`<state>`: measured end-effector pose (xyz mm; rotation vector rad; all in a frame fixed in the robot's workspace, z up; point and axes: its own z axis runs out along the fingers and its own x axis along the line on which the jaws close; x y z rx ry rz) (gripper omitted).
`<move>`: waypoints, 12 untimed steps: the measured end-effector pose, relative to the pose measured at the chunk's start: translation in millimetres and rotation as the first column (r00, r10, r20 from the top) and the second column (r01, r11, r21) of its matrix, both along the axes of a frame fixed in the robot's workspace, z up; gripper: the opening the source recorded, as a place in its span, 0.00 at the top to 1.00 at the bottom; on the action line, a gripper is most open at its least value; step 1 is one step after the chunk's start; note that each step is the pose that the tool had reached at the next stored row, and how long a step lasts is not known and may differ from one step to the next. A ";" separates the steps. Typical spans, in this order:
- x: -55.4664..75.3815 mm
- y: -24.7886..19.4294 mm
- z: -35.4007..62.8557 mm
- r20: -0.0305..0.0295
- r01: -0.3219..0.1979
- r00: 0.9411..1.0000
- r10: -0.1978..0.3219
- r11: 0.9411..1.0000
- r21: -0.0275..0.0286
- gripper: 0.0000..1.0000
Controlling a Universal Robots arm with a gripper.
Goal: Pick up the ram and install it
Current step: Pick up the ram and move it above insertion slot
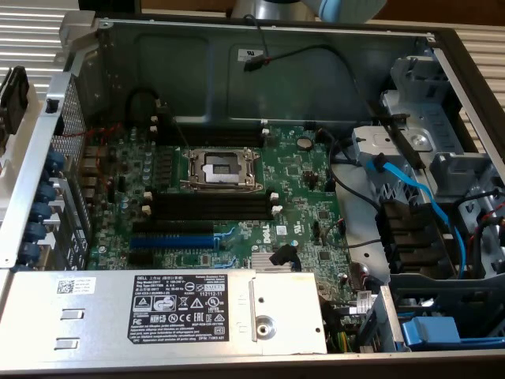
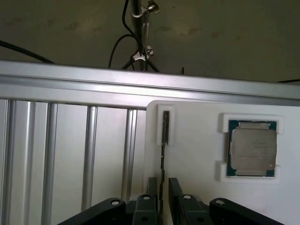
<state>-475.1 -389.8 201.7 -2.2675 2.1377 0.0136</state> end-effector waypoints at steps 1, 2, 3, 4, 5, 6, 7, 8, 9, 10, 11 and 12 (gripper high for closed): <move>0.0 -0.1 0.0 -0.002 0.001 1.000 -0.001 1.000 0.000 0.76; 0.1 -0.2 0.0 -0.004 0.001 1.000 -0.001 1.000 0.000 0.76; 0.2 -0.3 0.0 -0.004 0.001 1.000 -0.001 1.000 0.000 0.76; 0.3 -0.4 0.0 -0.004 0.001 1.000 -0.001 1.000 0.000 0.76; 0.7 -0.6 -0.2 -0.004 0.001 1.000 -0.001 1.000 0.001 0.76; 1.6 -0.9 -0.2 -0.006 0.001 1.000 -0.001 1.000 0.001 0.76; 3.0 -1.1 -0.1 -0.008 0.001 1.000 -0.001 1.000 0.001 0.76; 4.0 -1.1 -0.1 -0.010 0.001 1.000 -0.001 1.000 0.001 0.76; 4.2 -1.0 -0.2 -0.010 0.001 1.000 -0.001 1.000 0.002 0.76; 4.2 -1.0 -0.1 -0.011 0.001 1.000 -0.001 1.000 0.002 0.76; 4.2 -1.0 -0.2 -0.011 0.001 1.000 -0.001 1.000 0.002 0.76; 4.2 -1.1 -0.1 -0.012 0.001 1.000 -0.001 1.000 0.001 0.76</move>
